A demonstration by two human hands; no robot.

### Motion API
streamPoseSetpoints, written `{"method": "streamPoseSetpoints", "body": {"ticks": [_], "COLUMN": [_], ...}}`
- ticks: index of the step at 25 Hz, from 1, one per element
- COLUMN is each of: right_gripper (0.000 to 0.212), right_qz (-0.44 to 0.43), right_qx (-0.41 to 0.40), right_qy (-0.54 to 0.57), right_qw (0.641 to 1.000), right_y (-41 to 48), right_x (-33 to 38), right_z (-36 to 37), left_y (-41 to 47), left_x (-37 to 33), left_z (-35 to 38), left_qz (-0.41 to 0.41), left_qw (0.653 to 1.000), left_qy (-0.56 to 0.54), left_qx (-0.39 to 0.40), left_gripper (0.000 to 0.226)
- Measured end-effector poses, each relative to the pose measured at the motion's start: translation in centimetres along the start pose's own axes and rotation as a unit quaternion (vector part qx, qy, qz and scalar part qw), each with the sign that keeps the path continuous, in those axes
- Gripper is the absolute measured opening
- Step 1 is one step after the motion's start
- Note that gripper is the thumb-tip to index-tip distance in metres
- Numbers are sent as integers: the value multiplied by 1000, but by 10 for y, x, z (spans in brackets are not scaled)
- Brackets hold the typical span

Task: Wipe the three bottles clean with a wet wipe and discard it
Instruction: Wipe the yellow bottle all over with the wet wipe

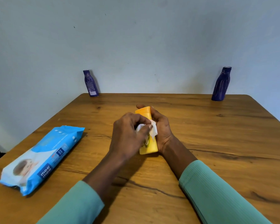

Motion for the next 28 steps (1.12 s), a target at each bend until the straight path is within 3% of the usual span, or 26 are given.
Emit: {"method": "streamPoseSetpoints", "body": {"ticks": [4,9,12,19,25,28], "right_gripper": [38,28,36,42,44,44], "right_qz": [13,-27,-36,-72,-51,-79], "right_qx": [12,-42,-93,-144,-184,-211], "right_qy": [16,48,56,191,157,167], "right_qw": [1000,998,994,968,969,960], "right_y": [-1,0,4,8,4,4], "right_x": [-5,0,4,7,7,13], "right_z": [-1,-6,-10,-26,-36,-37], "left_y": [41,26,-6,-39,-38,-34], "left_x": [-11,-10,-6,0,-11,3], "left_z": [-2,8,7,-2,12,3], "left_qz": [11,17,51,155,285,224], "left_qw": [998,1000,997,986,953,972], "left_qy": [-4,23,5,-55,82,47], "left_qx": [-69,6,60,36,54,56], "left_gripper": [9,17,15,38,21,17]}}
Point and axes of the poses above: each hand's wrist, its own y-axis towards the middle knuckle, its own z-axis out of the palm, x = y × z, the point moved 3 cm from there along y, towards the middle knuckle, and after that the axes turned 3 degrees about x, right-handed, at the moved point
